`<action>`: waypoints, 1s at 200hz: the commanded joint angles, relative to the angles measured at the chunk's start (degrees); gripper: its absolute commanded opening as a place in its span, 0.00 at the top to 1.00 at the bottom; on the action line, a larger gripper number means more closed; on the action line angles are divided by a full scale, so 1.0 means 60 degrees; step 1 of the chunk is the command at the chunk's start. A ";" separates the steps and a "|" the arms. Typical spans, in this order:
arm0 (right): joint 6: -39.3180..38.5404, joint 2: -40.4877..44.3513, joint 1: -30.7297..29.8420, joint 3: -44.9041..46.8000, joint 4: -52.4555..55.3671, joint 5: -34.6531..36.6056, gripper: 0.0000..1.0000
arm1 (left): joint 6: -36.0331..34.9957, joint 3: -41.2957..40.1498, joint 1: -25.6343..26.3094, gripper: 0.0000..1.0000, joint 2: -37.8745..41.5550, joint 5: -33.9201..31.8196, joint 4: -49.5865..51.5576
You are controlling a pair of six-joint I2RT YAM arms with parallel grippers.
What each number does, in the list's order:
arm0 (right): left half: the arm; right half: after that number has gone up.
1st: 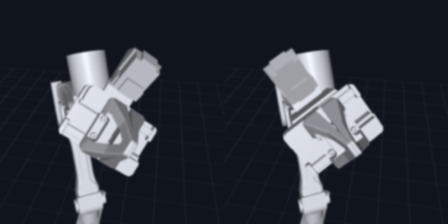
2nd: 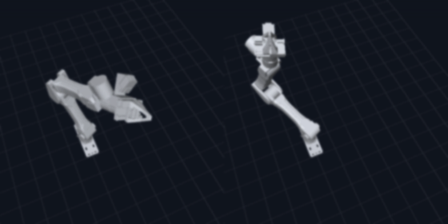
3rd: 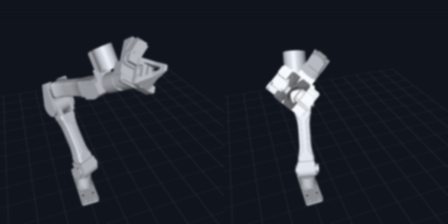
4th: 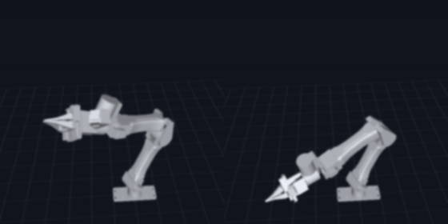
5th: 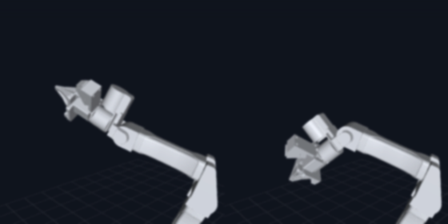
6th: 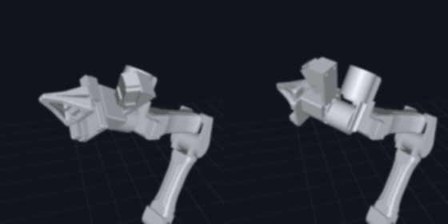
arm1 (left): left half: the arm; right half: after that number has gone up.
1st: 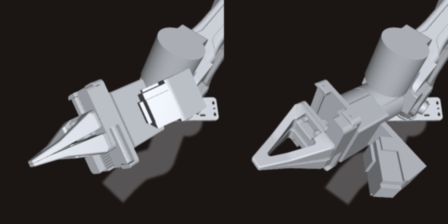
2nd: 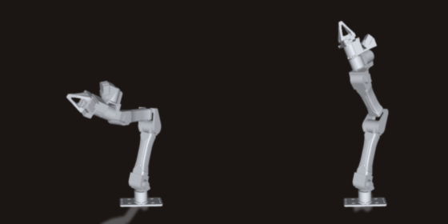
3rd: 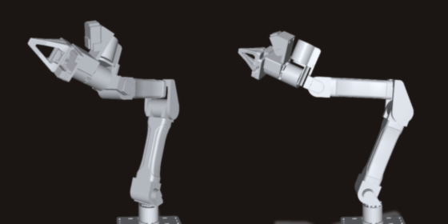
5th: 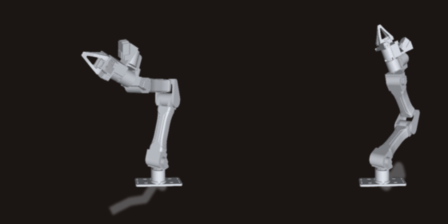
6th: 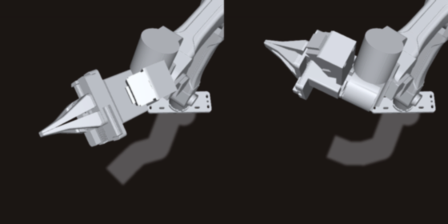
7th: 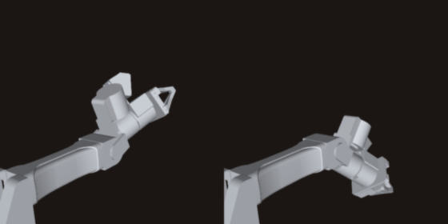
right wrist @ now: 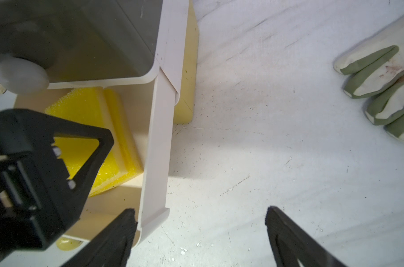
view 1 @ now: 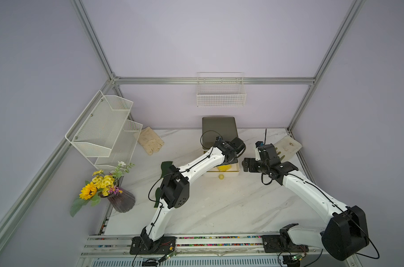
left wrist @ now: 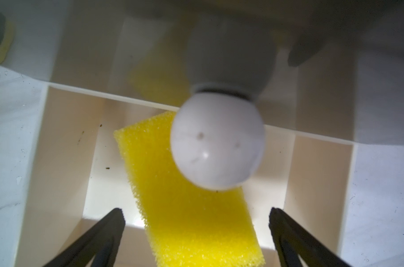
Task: Take the sponge out of the drawer
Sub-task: Pick up the sponge from the drawer.
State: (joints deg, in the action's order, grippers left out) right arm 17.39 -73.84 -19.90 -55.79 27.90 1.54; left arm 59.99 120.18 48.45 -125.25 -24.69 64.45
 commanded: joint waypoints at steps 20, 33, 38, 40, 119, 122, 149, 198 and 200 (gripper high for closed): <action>-0.0116 0.0176 0.0065 0.0187 -0.0218 -0.0096 0.08 | 0.0372 -0.0153 0.0052 0.00 0.0142 0.0371 0.0326; -0.0118 0.0228 0.0064 0.0214 -0.0211 -0.0096 0.08 | 0.0428 -0.0159 0.0042 0.00 0.0075 0.0430 0.0319; -0.0122 0.0264 0.0065 0.0224 -0.0210 -0.0096 0.08 | 0.0432 -0.0153 0.0048 0.00 0.0049 0.0422 0.0315; -0.0117 0.0266 0.0065 0.0229 -0.0200 -0.0096 0.08 | 0.0432 -0.0152 0.0050 0.00 0.0039 0.0423 0.0299; -0.0131 0.0402 0.0064 0.0318 -0.0210 -0.0077 0.08 | 0.0344 -0.0122 0.0029 0.00 -0.0121 0.0086 0.0171; -0.0130 0.0411 0.0065 0.0315 -0.0210 -0.0073 0.08 | 0.0355 -0.0112 0.0027 0.00 -0.0120 0.0079 0.0172; -0.0140 0.0398 0.0061 0.0363 -0.0204 -0.0081 0.08 | 0.0359 -0.0109 0.0014 0.02 -0.0160 0.0057 0.0153; -0.0173 0.0383 0.0065 0.0381 -0.0214 -0.0096 0.08 | 0.0344 -0.0112 -0.0003 0.11 -0.0169 0.0138 0.0116; -0.0173 0.0383 0.0065 0.0386 -0.0212 -0.0096 0.08 | 0.0344 -0.0120 -0.0003 0.11 -0.0162 0.0132 0.0125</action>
State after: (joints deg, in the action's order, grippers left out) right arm 17.23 -72.51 -19.90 -54.28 27.55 1.37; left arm 60.97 119.13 48.75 -125.91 -22.79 65.41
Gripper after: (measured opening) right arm 0.918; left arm 0.910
